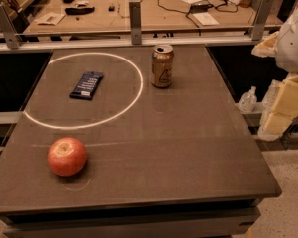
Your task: Move rxbar blueberry near apple
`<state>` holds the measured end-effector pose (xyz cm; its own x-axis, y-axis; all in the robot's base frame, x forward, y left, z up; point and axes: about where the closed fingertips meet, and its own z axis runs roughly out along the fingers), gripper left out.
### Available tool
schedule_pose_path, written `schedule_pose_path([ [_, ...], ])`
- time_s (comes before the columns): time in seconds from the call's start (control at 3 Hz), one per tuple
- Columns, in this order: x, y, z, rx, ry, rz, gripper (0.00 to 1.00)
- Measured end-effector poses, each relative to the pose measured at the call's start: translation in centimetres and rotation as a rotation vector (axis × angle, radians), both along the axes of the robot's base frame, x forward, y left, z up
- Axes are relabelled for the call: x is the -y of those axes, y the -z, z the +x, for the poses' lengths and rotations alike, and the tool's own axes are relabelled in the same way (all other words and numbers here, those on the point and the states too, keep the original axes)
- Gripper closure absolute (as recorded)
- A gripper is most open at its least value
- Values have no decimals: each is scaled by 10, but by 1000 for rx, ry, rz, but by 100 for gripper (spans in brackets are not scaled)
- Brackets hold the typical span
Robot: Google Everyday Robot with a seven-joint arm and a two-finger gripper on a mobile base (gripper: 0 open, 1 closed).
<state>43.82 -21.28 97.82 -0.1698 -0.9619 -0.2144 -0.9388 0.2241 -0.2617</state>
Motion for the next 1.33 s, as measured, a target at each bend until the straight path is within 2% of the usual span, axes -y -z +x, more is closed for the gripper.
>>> schedule_pose_path([
  [0.33,-12,0,8,23,-133,41,0],
  [0.67,-33,2,17,34,-331,73,0],
  [1.0,-54,6,23,60,-526,72,0],
  [1.33,-72,9,25,82,-677,50,0],
])
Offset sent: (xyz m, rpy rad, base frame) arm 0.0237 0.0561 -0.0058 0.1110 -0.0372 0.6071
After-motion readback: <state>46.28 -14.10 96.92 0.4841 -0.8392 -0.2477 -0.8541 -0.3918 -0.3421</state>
